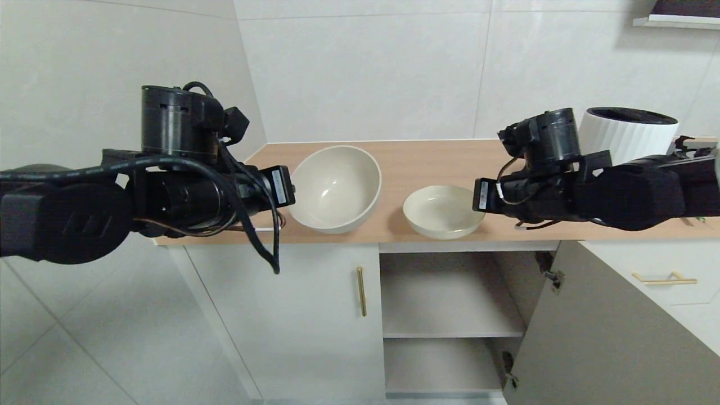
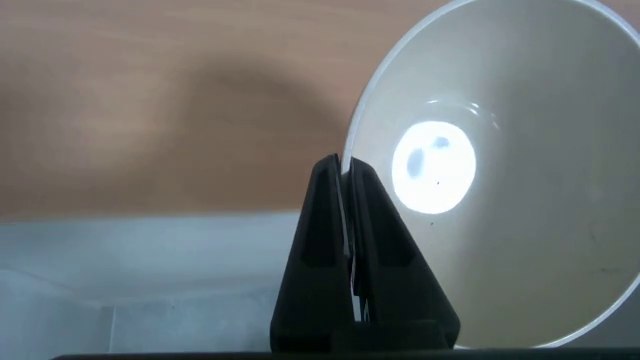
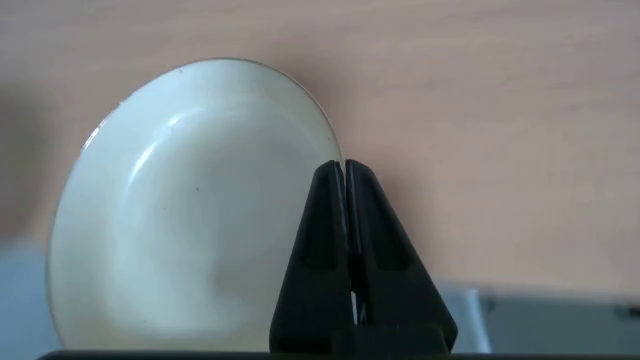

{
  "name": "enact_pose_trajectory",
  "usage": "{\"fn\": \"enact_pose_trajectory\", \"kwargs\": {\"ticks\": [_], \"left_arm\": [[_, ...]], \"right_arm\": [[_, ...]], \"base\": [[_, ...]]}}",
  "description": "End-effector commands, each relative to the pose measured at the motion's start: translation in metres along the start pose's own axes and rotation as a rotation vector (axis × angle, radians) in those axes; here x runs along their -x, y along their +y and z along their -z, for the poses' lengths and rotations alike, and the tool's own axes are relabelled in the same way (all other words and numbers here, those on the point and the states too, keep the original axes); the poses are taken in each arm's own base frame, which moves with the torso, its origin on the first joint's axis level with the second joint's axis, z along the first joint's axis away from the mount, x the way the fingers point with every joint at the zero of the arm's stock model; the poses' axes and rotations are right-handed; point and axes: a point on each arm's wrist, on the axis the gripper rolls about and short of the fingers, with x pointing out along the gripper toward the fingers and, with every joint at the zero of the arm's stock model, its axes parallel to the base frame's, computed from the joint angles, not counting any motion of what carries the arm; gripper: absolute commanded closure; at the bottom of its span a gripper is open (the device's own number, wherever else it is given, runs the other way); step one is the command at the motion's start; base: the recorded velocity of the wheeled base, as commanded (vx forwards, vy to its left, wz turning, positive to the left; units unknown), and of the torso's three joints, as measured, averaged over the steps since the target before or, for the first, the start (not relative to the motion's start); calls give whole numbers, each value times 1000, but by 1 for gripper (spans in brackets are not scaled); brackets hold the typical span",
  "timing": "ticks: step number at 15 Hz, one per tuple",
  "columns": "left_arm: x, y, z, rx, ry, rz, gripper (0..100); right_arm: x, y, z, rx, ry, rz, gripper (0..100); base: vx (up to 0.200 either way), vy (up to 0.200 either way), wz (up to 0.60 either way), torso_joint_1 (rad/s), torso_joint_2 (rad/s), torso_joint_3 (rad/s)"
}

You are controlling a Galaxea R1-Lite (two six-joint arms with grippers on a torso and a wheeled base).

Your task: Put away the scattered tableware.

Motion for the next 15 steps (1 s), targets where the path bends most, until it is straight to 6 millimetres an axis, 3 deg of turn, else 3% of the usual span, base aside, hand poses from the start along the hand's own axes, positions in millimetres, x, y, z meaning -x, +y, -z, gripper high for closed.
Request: {"fn": "enact_pose_trajectory", "kwargs": {"ticks": [1,3,4,5,8,10,15], "left_arm": [[56,8,13,0,14,97,100],[83,15,25,-1,21,124,100],[83,15,25,-1,21,124,100],[105,21,37,0,21,136,100],[102,25,50,1,76,129,100],[94,27,57,0,110,114,100],[85,27,57,-3,120,112,100]], "right_arm": [[85,-9,-4,0,33,-148,100],[105,-15,10,7,96,-212,100],[105,-15,10,7,96,-212,100],[118,-20,19,9,114,-228,100],[116,-23,29,13,149,-218,100],[108,-24,34,17,171,-202,100],[94,-27,38,39,185,-183,100]], "base": [[0,0,0,0,0,0],[0,0,0,0,0,0],[0,0,0,0,0,0],[0,0,0,0,0,0],[0,0,0,0,0,0],[-200,0,0,0,0,5],[-40,0,0,2,0,-1]]}}
